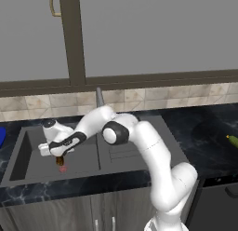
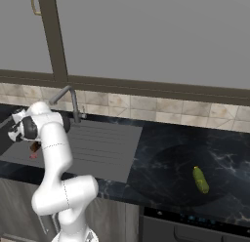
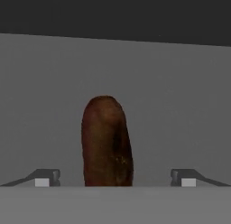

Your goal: Pick up all produce items and place them in the sink. Turn on the sink faucet to wash them. Then turn the sink off and put them in the tray.

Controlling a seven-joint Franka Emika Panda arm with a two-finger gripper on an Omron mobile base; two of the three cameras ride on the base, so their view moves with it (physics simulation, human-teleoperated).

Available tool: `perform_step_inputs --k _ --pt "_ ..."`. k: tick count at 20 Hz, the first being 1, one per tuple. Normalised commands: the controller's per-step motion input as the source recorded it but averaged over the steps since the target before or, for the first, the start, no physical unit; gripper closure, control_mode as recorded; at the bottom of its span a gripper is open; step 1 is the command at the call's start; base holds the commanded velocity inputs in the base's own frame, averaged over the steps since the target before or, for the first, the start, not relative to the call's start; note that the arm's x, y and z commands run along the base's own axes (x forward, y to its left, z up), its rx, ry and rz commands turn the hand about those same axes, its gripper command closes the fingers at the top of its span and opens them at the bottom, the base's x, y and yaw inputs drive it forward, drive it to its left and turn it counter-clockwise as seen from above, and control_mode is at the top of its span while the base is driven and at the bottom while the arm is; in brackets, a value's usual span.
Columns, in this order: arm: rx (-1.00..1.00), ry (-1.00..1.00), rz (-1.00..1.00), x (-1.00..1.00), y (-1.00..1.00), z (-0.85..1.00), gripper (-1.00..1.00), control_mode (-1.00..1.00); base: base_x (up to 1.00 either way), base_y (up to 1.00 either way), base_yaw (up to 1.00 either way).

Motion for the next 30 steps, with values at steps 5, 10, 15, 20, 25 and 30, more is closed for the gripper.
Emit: perform_step_inputs --k 5,10,15,20,25,30 --pt "0.08 -0.12 0.00 -0.51 -0.25 1.00 -1.00 -1.00 0.00 0.00 0.00" --pt "0.00 0.01 0.00 -0.27 -0.62 1.00 -1.00 -1.00 0.00 0.00 0.00" --pt "0.00 0.10 0.00 -0.31 -0.84 0.92 -1.00 -1.00 0.00 0.00 0.00" --pt "0.00 0.14 0.00 -0.52 -0.74 0.89 -1.00 -1.00 0.00 0.00 0.00" --pt "0.00 0.15 0.00 -0.65 -0.71 0.63 -1.00 -1.00 0.00 0.00 0.00" --pt "-0.01 0.06 0.00 -0.43 -0.84 0.48 -1.00 -1.00 0.00 0.00 0.00"
